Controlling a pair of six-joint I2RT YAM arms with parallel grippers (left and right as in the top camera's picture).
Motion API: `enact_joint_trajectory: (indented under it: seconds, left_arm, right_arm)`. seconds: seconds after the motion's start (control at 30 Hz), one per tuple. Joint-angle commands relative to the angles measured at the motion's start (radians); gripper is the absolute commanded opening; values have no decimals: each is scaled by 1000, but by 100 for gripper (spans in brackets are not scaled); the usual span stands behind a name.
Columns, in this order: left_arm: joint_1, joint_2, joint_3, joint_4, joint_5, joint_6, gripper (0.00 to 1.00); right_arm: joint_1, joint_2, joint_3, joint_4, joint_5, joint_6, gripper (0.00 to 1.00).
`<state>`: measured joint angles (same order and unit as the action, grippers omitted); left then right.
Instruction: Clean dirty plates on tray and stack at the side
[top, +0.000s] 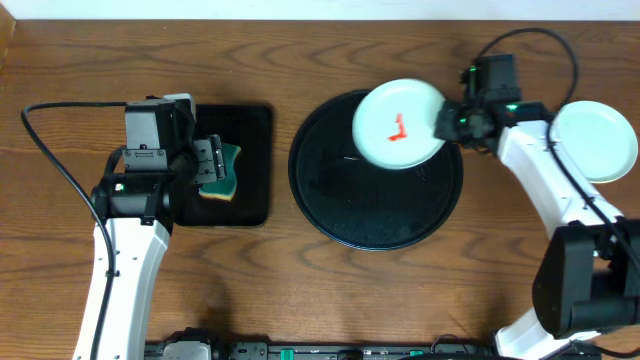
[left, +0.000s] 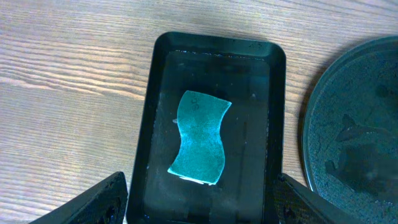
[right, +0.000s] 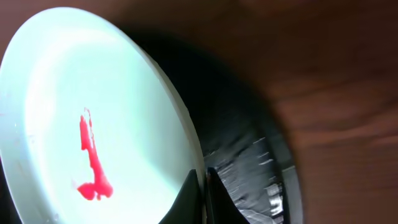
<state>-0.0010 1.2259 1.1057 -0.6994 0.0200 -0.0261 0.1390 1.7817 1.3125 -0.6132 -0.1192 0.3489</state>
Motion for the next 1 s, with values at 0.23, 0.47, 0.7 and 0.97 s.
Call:
enact_joint_trajectory:
  seconds: [0.23, 0.47, 0.7, 0.97]
  left_arm:
    - [3, -5, -2, 0, -4, -17, 76]
    - [3, -5, -2, 1, -4, -17, 76]
    - [3, 20, -2, 9, -5, -17, 75]
    - [3, 183, -2, 35, -5, -16, 73]
  right_arm:
    - [103, 149, 5, -28, -51, 108, 1]
    - [117, 199, 5, -65, -101, 114, 26]
    - [115, 166, 9, -72, -95, 114, 40]
    - [96, 67, 9, -79, -63, 84, 46]
